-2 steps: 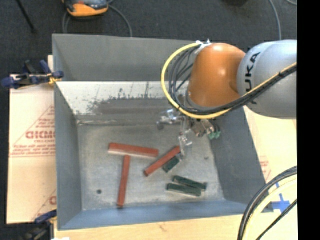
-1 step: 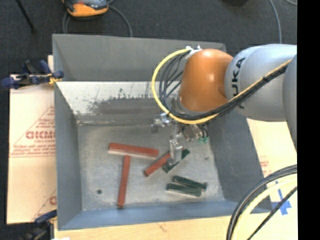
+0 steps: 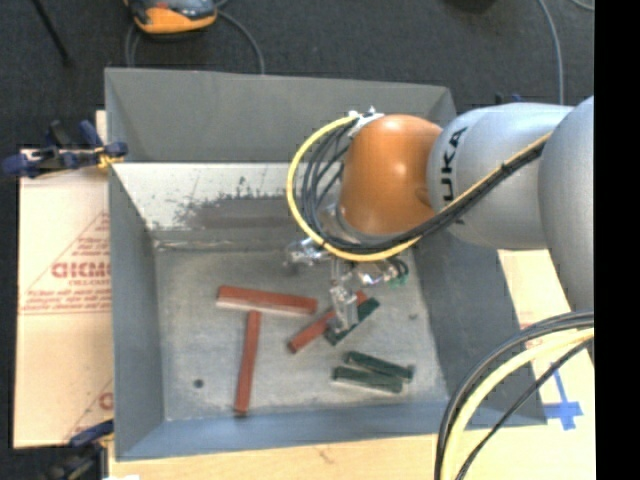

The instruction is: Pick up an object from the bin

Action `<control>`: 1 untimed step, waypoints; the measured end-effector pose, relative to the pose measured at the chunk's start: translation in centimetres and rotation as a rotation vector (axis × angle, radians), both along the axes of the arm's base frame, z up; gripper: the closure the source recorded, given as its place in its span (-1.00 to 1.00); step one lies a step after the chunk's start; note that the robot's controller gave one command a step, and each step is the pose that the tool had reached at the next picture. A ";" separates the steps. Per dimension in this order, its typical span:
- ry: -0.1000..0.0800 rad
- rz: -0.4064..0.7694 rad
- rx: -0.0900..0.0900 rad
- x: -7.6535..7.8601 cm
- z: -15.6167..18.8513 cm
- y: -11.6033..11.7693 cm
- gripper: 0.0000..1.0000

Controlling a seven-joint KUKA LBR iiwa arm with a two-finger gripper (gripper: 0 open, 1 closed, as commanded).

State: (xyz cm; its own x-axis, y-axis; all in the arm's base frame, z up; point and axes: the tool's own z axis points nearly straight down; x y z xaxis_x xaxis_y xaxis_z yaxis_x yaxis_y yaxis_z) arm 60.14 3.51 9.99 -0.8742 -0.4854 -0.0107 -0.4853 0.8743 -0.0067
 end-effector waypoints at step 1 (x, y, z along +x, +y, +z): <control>0.003 0.103 0.001 1.0 -2.5 1.1 1.00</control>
Offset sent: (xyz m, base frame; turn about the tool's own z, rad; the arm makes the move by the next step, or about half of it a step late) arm 0.0000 0.0000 0.0000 0.0000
